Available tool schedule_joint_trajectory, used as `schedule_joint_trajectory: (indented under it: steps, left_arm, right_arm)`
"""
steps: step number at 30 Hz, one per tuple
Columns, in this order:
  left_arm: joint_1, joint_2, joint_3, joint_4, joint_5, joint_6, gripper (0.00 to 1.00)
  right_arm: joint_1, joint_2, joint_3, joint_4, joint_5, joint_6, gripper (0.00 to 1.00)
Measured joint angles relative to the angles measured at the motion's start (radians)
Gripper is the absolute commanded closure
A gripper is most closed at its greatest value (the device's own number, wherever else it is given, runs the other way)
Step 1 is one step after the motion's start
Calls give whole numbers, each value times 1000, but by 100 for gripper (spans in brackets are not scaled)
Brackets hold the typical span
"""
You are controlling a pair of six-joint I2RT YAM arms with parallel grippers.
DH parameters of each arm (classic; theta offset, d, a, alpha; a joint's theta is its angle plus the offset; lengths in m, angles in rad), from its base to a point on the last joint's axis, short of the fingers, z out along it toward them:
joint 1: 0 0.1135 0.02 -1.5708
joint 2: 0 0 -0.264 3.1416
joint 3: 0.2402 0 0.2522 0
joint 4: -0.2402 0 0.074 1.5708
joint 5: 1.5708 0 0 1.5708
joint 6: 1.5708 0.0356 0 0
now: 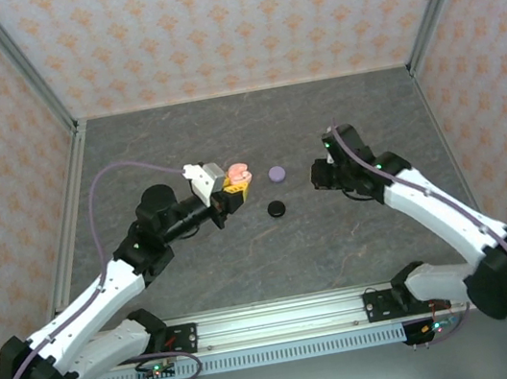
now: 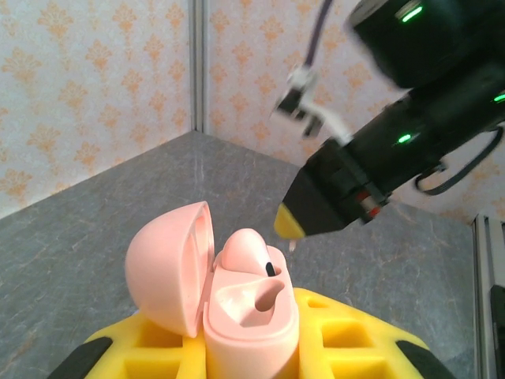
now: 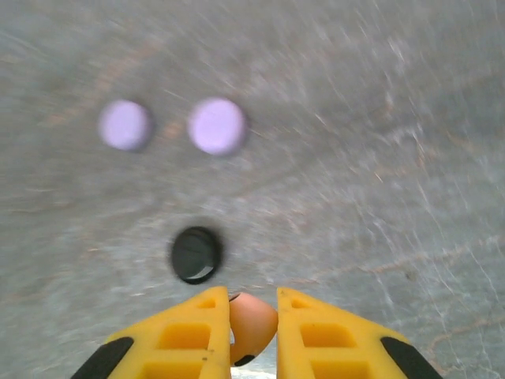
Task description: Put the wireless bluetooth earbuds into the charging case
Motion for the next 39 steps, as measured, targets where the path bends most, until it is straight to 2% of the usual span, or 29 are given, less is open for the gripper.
schedule_joint_trajectory:
  steps: [4,7,18,26,39]
  left_arm:
    - [0,54,0,33,30,-27,100]
    - [0,96,7,41,68,-31,100]
    - [-19,188,77,56,167,-34,100]
    - [-25,192,83,56,197,-34,100]
    - [-25,194,100,58,217,-34,100]
  right_arm:
    - [67,-121,68,0,4,-85,83]
    - [125,-146,136,0,5,-144,83]
    - [334,-39,336,-6,51,-371,83]
    - [354,24,338,-6,60,-429,83]
    - [365,53,338,0,52,-440,83]
